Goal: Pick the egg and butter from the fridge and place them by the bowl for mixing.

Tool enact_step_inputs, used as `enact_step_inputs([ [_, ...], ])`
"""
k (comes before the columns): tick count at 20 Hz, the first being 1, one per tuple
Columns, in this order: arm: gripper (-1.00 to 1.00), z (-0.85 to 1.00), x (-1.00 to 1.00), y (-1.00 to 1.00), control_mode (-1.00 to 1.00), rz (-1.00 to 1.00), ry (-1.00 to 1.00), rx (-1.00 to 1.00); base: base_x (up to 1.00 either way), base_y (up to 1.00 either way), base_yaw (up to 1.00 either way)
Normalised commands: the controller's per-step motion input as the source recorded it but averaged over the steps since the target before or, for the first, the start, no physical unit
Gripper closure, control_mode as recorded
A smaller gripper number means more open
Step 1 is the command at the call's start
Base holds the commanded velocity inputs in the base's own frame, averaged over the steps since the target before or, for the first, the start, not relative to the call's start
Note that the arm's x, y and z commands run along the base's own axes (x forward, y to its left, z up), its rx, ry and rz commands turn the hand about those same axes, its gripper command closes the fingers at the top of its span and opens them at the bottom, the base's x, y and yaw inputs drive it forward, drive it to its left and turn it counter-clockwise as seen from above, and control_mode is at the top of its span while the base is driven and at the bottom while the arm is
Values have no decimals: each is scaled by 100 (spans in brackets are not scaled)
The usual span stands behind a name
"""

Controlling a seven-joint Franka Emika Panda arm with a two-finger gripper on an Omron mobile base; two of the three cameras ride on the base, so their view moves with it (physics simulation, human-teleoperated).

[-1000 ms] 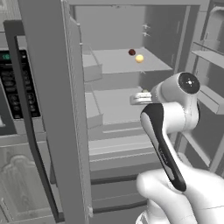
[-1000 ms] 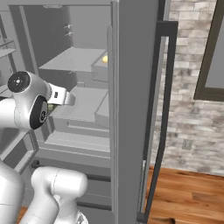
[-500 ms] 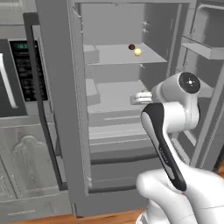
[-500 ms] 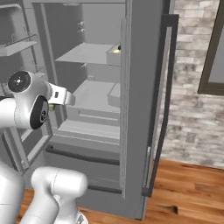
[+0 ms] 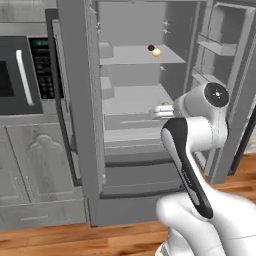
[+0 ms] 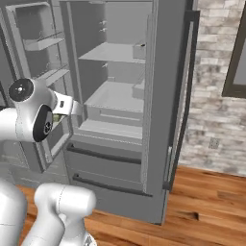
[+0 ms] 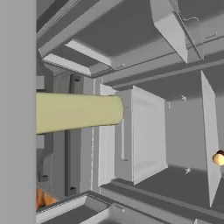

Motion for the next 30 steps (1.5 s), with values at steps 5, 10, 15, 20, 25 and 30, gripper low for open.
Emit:
enact_step_inputs([
  [5,100,0,0,0,100,0,0,0,-52,-1,16],
  [10,100,0,0,0,100,0,0,0,-46,-9,49],
  [15,100,0,0,0,100,0,0,0,-43,-10,68],
  [20,100,0,0,0,100,0,0,0,-33,-6,86],
  [25,100,0,0,0,100,0,0,0,-14,-1,99],
  [30,100,0,0,0,100,0,0,0,-7,0,100],
])
